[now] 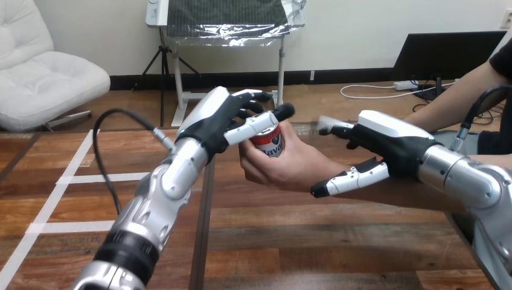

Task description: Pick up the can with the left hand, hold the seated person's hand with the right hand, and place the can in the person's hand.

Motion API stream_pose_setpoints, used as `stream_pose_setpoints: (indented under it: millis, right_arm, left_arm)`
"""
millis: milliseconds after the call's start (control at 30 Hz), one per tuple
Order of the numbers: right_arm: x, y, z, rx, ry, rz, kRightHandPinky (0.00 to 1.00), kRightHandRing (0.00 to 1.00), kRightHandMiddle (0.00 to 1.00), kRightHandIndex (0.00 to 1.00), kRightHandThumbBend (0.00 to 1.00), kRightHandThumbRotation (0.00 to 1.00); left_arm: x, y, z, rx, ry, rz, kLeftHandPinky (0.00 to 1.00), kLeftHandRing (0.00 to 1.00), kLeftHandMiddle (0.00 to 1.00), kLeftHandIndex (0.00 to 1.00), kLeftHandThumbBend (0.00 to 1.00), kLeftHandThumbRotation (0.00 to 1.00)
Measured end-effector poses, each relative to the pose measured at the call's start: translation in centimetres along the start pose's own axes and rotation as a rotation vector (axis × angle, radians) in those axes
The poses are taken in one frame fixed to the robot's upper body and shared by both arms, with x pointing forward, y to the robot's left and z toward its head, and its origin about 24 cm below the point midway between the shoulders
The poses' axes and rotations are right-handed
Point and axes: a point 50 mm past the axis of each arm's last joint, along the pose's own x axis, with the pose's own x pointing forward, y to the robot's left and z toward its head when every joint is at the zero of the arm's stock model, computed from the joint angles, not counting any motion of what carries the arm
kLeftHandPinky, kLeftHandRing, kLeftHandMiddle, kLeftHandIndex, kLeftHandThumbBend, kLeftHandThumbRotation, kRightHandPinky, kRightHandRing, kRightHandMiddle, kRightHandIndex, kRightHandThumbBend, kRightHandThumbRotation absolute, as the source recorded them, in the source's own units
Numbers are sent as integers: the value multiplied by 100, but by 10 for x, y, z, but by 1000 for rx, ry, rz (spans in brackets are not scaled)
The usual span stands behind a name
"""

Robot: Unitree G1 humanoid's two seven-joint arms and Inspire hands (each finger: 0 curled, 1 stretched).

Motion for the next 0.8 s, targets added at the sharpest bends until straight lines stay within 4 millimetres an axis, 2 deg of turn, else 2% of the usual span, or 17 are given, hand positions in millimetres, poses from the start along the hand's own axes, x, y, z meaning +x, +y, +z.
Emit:
stream_pose_setpoints:
  millis: [300,333,600,700,800]
  right_arm:
    - [-4,6,1,4,-10,-10,77,91,91,94,100,66]
    - [-8,9,-1,26,-20,-33,72,89,90,93,100,68]
    - [-18,15,-1,66,-53,-95,62,82,87,92,100,80]
    - [-22,18,-1,86,-72,-124,62,82,87,92,100,83]
    - [-27,21,0,106,-90,-151,67,84,88,94,100,88]
  left_arm:
    - [-9,2,-5,-105,-22,55,66,75,77,73,64,94]
    - [-17,2,-10,-185,-41,87,69,77,78,73,61,93]
    - [-33,-3,-13,-257,-82,140,69,74,75,71,63,99]
    - [-41,-7,-14,-280,-98,160,69,74,75,71,61,99]
    - [-49,-11,-15,-313,-106,174,69,75,76,72,58,100]
